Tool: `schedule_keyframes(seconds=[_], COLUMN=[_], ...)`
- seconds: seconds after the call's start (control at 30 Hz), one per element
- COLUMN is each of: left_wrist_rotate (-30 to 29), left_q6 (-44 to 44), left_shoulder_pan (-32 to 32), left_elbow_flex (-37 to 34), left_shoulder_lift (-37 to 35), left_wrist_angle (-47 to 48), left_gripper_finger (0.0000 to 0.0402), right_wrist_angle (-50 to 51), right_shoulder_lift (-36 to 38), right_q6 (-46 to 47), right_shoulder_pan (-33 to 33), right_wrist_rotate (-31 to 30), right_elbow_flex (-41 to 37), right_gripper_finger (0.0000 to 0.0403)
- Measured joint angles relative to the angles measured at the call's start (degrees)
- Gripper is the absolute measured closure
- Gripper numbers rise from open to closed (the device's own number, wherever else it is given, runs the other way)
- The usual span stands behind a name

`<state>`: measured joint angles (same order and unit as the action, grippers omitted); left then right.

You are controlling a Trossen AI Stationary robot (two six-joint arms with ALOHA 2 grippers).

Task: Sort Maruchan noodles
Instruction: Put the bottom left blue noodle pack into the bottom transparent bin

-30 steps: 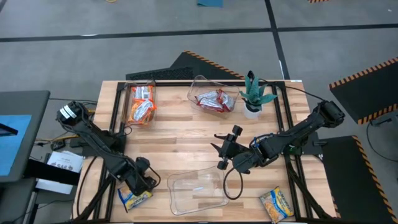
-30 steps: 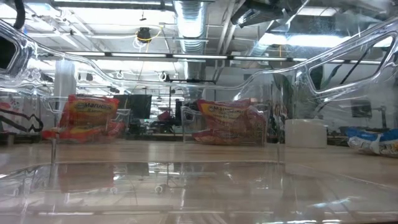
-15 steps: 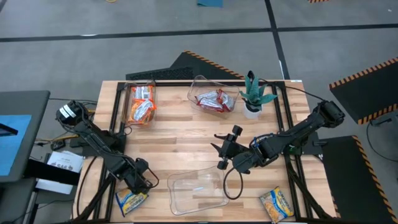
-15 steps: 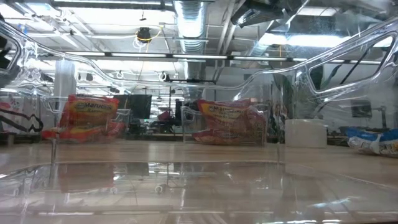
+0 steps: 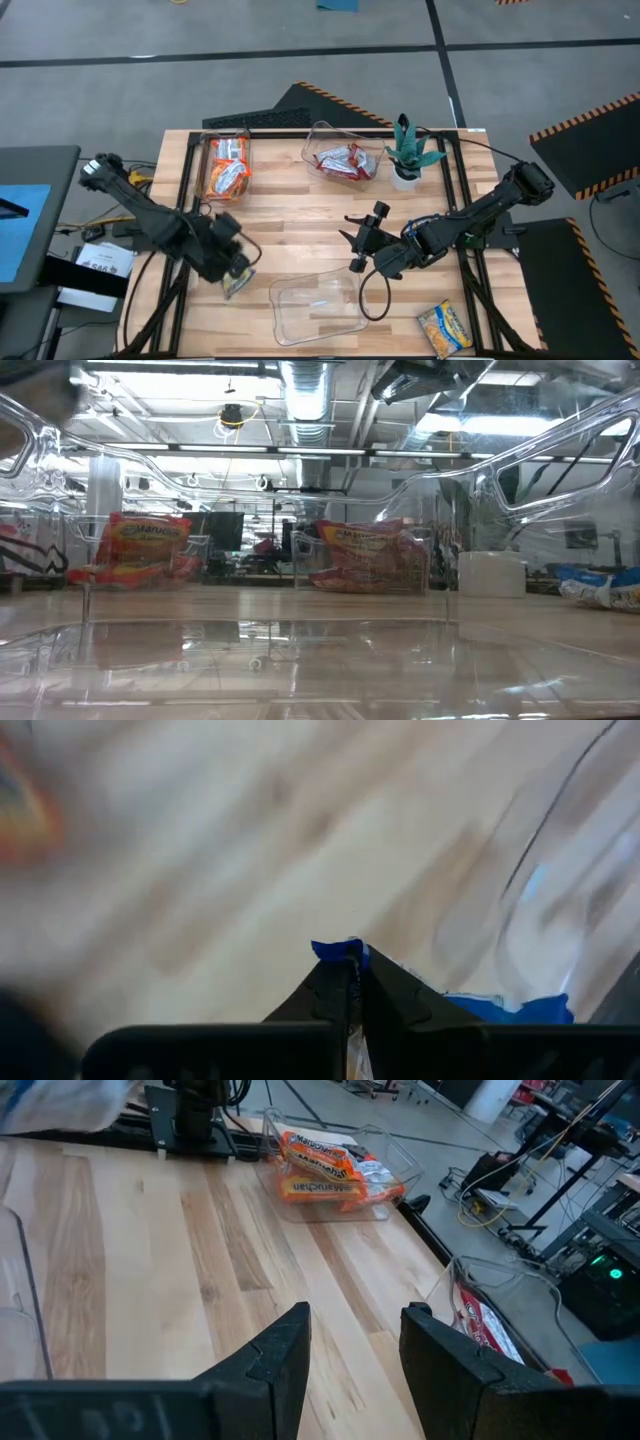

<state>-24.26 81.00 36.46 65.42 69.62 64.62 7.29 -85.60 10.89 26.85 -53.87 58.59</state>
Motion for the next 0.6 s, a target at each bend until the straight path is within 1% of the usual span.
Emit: schedule_keyframes(seconds=[0.07,0.1,0.17,0.2,0.3,0.4,0.53,0.6], left_wrist_rotate=[-4.9,-6.7,-8.4,-8.2,-4.9,-1.0,4.2,5.8], left_q6=[-5.4,-8.9,-16.7,-20.7,-32.1,-40.3,-47.2,-49.7], left_shoulder_pan=[-2.0,-3.0,-5.3,-6.2,-8.2,-8.5,-8.1,-7.3], left_elbow_flex=[3.6,4.8,6.1,6.1,6.1,6.1,6.1,6.1], left_shoulder_lift=[0.0,0.1,0.8,1.2,3.7,7.3,12.4,14.4], left_wrist_angle=[0.1,-1.4,-7.6,-11.9,-23.2,-31.4,-40.4,-44.4], left_gripper_finger=[0.0401,0.0401,0.0401,0.0401,0.0401,0.0401,0.0401,0.0401], right_wrist_angle=[0.0,0.0,0.0,0.0,0.0,0.0,0.0,0.0], right_shoulder_lift=[0.0,0.0,0.0,0.0,0.0,0.0,0.0,0.0], right_q6=[-0.2,-0.2,-0.2,-0.3,-0.7,-1.3,-1.8,-1.9], right_shoulder_pan=[0.0,0.0,0.0,0.0,0.0,0.0,0.0,0.0], right_wrist_rotate=[0.0,0.0,0.0,0.0,-0.1,-0.1,-0.3,-0.3], right_elbow_flex=[0.0,0.0,0.0,0.0,0.0,0.0,0.0,0.0], right_gripper_finger=[0.0227,0.0227,0.0227,0.0227,0.0227,0.0227,0.0227,0.0227])
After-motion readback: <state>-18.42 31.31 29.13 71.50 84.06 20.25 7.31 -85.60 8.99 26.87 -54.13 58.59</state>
